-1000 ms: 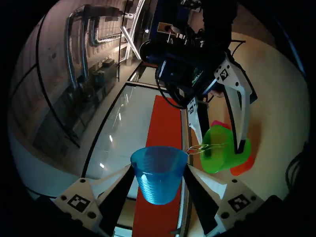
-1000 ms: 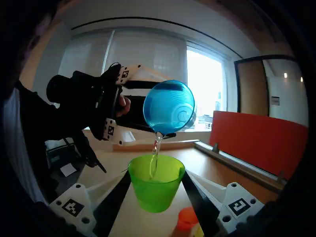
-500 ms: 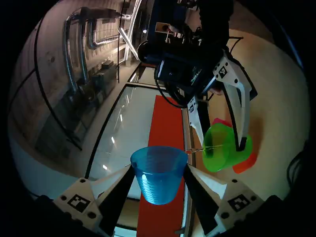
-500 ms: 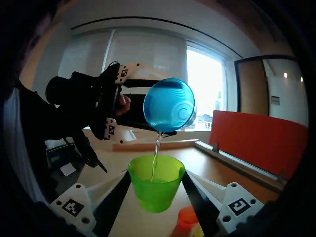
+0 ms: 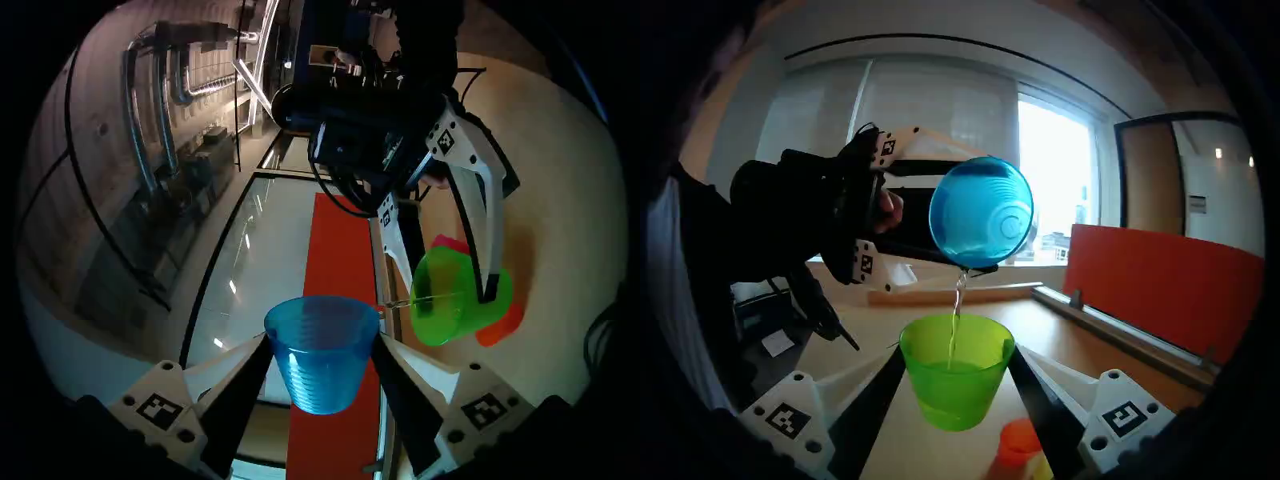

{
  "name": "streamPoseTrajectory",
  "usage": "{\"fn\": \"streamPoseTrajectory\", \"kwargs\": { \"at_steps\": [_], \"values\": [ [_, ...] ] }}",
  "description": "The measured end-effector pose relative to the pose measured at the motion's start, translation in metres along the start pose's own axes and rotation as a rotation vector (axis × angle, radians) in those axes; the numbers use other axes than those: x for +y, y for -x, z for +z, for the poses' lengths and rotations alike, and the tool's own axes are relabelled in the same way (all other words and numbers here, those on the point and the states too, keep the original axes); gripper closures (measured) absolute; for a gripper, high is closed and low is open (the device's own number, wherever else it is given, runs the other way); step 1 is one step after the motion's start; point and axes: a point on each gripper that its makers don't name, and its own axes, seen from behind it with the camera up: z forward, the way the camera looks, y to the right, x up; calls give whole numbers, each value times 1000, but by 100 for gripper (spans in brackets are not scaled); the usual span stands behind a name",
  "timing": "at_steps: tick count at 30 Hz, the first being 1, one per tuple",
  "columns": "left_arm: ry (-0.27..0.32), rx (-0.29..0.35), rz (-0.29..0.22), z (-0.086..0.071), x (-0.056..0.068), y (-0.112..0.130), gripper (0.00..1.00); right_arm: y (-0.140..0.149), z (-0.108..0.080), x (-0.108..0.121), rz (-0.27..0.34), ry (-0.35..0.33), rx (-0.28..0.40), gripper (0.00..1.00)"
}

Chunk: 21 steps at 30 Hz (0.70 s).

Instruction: Pour water

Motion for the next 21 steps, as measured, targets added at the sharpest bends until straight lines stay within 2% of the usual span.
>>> {"fn": "streamPoseTrajectory", "kwargs": {
  "at_steps": [9,21],
  "values": [
    [-6,-4,37,0,-3,0,16,0,0,0,-2,1,2,9],
    [0,-5,85,-2,-1,-2,16,0,-1,0,-2,3,2,9]
  ]
}}
